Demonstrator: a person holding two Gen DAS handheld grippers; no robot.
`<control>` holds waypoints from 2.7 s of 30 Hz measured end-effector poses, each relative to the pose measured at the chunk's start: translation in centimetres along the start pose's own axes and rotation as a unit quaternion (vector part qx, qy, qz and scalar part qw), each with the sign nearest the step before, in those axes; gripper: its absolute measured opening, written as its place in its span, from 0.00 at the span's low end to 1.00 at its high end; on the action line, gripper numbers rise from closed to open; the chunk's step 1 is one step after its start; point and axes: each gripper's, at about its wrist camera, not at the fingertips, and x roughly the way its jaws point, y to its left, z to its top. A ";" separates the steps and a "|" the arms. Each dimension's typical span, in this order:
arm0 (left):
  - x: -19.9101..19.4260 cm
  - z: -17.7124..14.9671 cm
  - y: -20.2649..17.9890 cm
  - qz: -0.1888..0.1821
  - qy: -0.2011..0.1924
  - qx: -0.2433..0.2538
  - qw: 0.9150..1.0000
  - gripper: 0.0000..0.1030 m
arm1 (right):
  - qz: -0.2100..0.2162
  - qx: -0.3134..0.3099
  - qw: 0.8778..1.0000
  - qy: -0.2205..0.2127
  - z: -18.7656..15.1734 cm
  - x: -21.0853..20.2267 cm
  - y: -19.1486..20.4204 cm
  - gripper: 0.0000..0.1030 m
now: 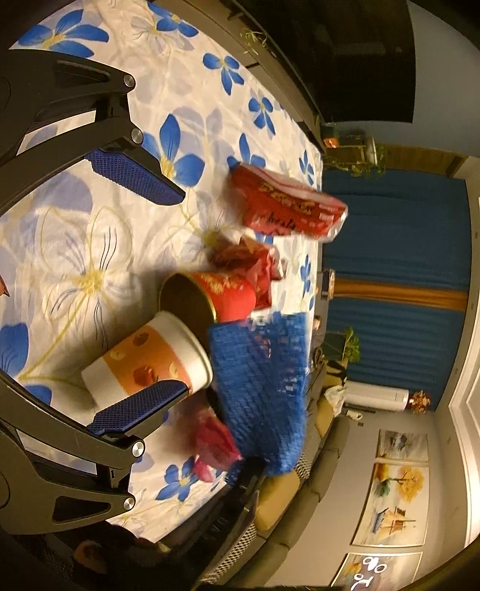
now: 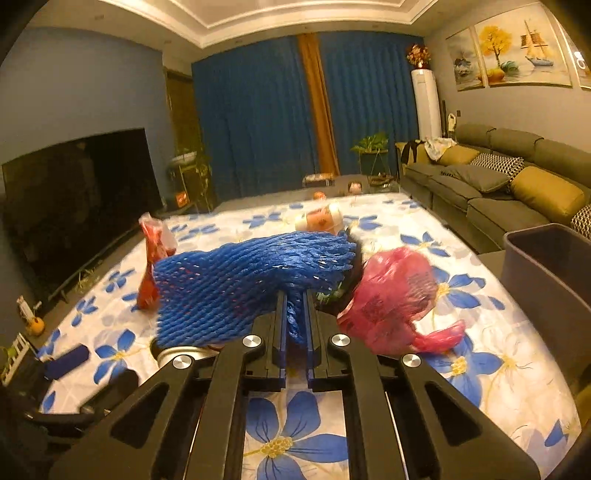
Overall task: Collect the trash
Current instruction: 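Grasp the orange apple-print paper cup with the left tool while the right lifts the net, then carry the paper cup with the left tool while the right carries the blue net to the bin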
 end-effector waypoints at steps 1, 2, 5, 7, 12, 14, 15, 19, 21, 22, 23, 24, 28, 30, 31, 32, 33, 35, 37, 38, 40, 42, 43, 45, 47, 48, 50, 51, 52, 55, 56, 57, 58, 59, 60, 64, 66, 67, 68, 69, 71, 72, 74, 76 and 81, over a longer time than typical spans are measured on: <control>0.1 -0.1 -0.3 -0.003 0.002 0.001 1.000 0.91 | -0.002 0.003 1.000 -0.006 0.1 -0.5 -0.3 0.08; 0.2 -0.1 -0.5 -0.007 0.004 0.001 1.000 0.91 | -0.002 0.007 1.000 -0.011 0.2 -1.0 -0.5 0.08; 0.8 -0.3 -1.5 -0.015 0.015 0.000 1.000 0.91 | -0.006 0.017 1.000 -0.024 0.4 -2.3 -1.4 0.08; 1.5 -0.4 -2.2 -0.016 0.027 0.001 1.000 0.91 | -0.007 0.023 0.999 -0.029 0.4 -3.0 -2.0 0.08; 2.8 -0.5 -3.4 -0.031 0.054 -0.010 0.998 0.91 | -0.009 0.031 0.999 -0.036 0.4 -4.0 -2.9 0.08; 3.4 -0.7 -3.8 -0.032 0.069 -0.011 0.997 0.89 | -0.010 0.034 0.999 -0.038 0.3 -4.5 -3.3 0.08; 3.6 -0.8 -3.8 -0.038 0.074 -0.015 0.996 0.87 | -0.011 0.035 0.999 -0.039 0.4 -4.6 -3.5 0.08; 3.6 -0.9 -4.2 -0.056 0.080 -0.017 0.995 0.77 | -0.012 0.039 0.998 -0.041 0.3 -5.1 -4.0 0.08; 3.6 -0.9 -4.5 -0.058 0.082 -0.010 0.995 0.62 | -0.012 0.040 0.998 -0.041 0.2 -5.3 -4.2 0.08; 3.7 -1.0 -4.7 -0.060 0.086 -0.006 0.994 0.60 | -0.013 0.041 0.998 -0.041 0.1 -5.4 -4.3 0.08; 3.7 -1.1 -4.6 -0.059 0.083 -0.005 0.995 0.60 | -0.013 0.041 0.998 -0.041 0.2 -5.6 -4.5 0.08; 3.6 -1.1 -4.6 -0.060 0.083 -0.006 0.995 0.60 | -0.013 0.042 0.998 -0.042 0.1 -5.7 -4.6 0.08; 3.3 -1.2 -4.4 -0.062 0.082 -0.005 0.995 0.58 | -0.015 0.047 0.998 -0.045 0.0 -6.4 -5.1 0.08; 2.8 -1.1 -4.5 -0.067 0.077 -0.003 0.995 0.58 | -0.014 0.049 0.998 -0.045 0.0 -6.6 -5.3 0.08; 2.4 -1.1 -4.6 -0.070 0.071 0.000 0.995 0.58 | -0.015 0.050 0.998 -0.047 0.0 -6.7 -5.4 0.08; 1.9 -1.0 -4.7 -0.071 0.064 0.005 0.995 0.58 | -0.016 0.050 0.997 -0.048 0.1 -6.8 -5.5 0.08; 1.6 -0.9 -4.8 -0.074 0.059 0.008 0.996 0.58 | -0.016 0.050 0.997 -0.049 0.1 -6.9 -5.5 0.08; 0.7 -0.5 -5.1 -0.079 0.046 0.012 0.996 0.58 | -0.015 0.053 0.997 -0.053 0.2 -7.2 -5.7 0.08; -0.1 0.0 -5.4 -0.084 0.033 0.017 0.996 0.58 | -0.016 0.055 0.997 -0.056 0.3 -7.5 -5.8 0.08; -0.4 0.2 -5.5 -0.085 0.029 0.019 0.996 0.58 | -0.016 0.056 0.997 -0.058 0.3 -7.6 -5.9 0.08; -1.0 0.6 -5.9 -0.089 0.019 0.025 0.996 0.58 | -0.018 0.057 0.996 -0.062 0.4 -7.9 -6.1 0.08; -1.4 0.8 -6.1 -0.094 0.013 0.028 0.995 0.58 | -0.020 0.058 0.996 -0.065 0.4 -8.2 -6.2 0.08; -1.5 1.0 -6.4 -0.096 0.010 0.030 0.995 0.58 | -0.022 0.059 0.996 -0.067 0.4 -8.4 -6.4 0.08; -1.7 1.2 -6.7 -0.099 0.007 0.032 0.995 0.58 | -0.024 0.059 0.996 -0.069 0.3 -8.6 -6.5 0.08; -1.8 1.5 -7.0 -0.104 0.003 0.034 0.994 0.58 | -0.027 0.060 0.995 -0.071 0.3 -9.0 -6.9 0.08; -1.9 1.6 -7.3 -0.106 0.001 0.035 0.994 0.58 | -0.030 0.061 0.995 -0.073 0.3 -9.2 -7.2 0.08; -2.0 1.8 -7.8 -0.111 -0.003 0.040 0.993 0.58 | -0.035 0.063 0.994 -0.076 0.4 -9.5 -7.6 0.08; -2.0 2.0 -8.1 -0.114 -0.005 0.042 0.993 0.58 | -0.037 0.064 0.994 -0.078 0.4 -9.6 -7.8 0.08; -2.0 2.1 -8.4 -0.119 -0.006 0.044 0.992 0.58 | -0.041 0.065 0.994 -0.081 0.4 -9.8 -8.1 0.08; -2.0 2.8 -9.7 -0.129 -0.013 0.054 0.990 0.58 | -0.052 0.068 0.993 -0.087 0.6 -10.2 -8.9 0.08; -2.0 3.0 -10.3 -0.132 -0.016 0.058 0.989 0.58 | -0.056 0.069 0.992 -0.089 0.6 -10.3 -9.1 0.08; -2.0 3.2 -10.8 -0.135 -0.018 0.062 0.989 0.58 | -0.061 0.071 0.991 -0.092 0.7 -10.5 -9.6 0.08; -1.9 3.4 -11.4 -0.139 -0.020 0.065 0.988 0.58 | -0.066 0.073 0.991 -0.095 0.7 -10.8 -10.0 0.08; -1.8 3.6 -11.9 -0.143 -0.020 0.068 0.987 0.58 | -0.071 0.075 0.990 -0.097 0.7 -11.0 -10.5 0.08; -1.7 4.0 -12.7 -0.151 -0.020 0.070 0.986 0.58 | -0.075 0.077 0.989 -0.099 0.8 -11.1 -10.9 0.08; -1.1 5.1 -15.3 -0.172 -0.023 0.081 0.981 0.58 | -0.105 0.090 0.984 -0.111 1.0 -12.1 -13.4 0.08; -0.8 5.6 -16.8 -0.184 -0.024 0.084 0.979 0.58 | -0.119 0.095 0.982 -0.115 1.0 -12.4 -14.4 0.08; -0.6 6.0 -17.7 -0.192 -0.024 0.086 0.977 0.58 | -0.129 0.097 0.980 -0.117 1.1 -12.7 -15.2 0.08; -0.4 6.3 -18.7 -0.199 -0.024 0.088 0.976 0.58 | -0.138 0.100 0.978 -0.120 1.2 -12.8 -15.8 0.08; -0.1 6.6 -19.7 -0.205 -0.025 0.091 0.974 0.58 | -0.151 0.104 0.975 -0.124 1.3 -13.1 -16.6 0.08; 0.3 6.8 -21.2 -0.215 -0.025 0.095 0.972 0.58 | -0.167 0.110 0.971 -0.130 1.4 -13.4 -17.8 0.08; 0.6 7.1 -22.3 -0.222 -0.024 0.099 0.970 0.58 | -0.179 0.114 0.968 -0.133 1.5 -13.6 -18.6 0.08; 1.3 7.5 -24.4 -0.234 -0.023 0.105 0.966 0.58 | -0.197 0.118 0.964 -0.134 1.6 -13.8 -19.7 0.08; 2.0 7.8 -26.3 -0.245 -0.018 0.109 0.963 0.58 | -0.218 0.120 0.959 -0.137 1.6 -14.1 -20.6 0.08; 3.9 8.0 -30.2 -0.266 -0.008 0.124 0.956 0.58 | -0.247 0.133 0.950 -0.135 1.4 -13.9 -23.1 0.08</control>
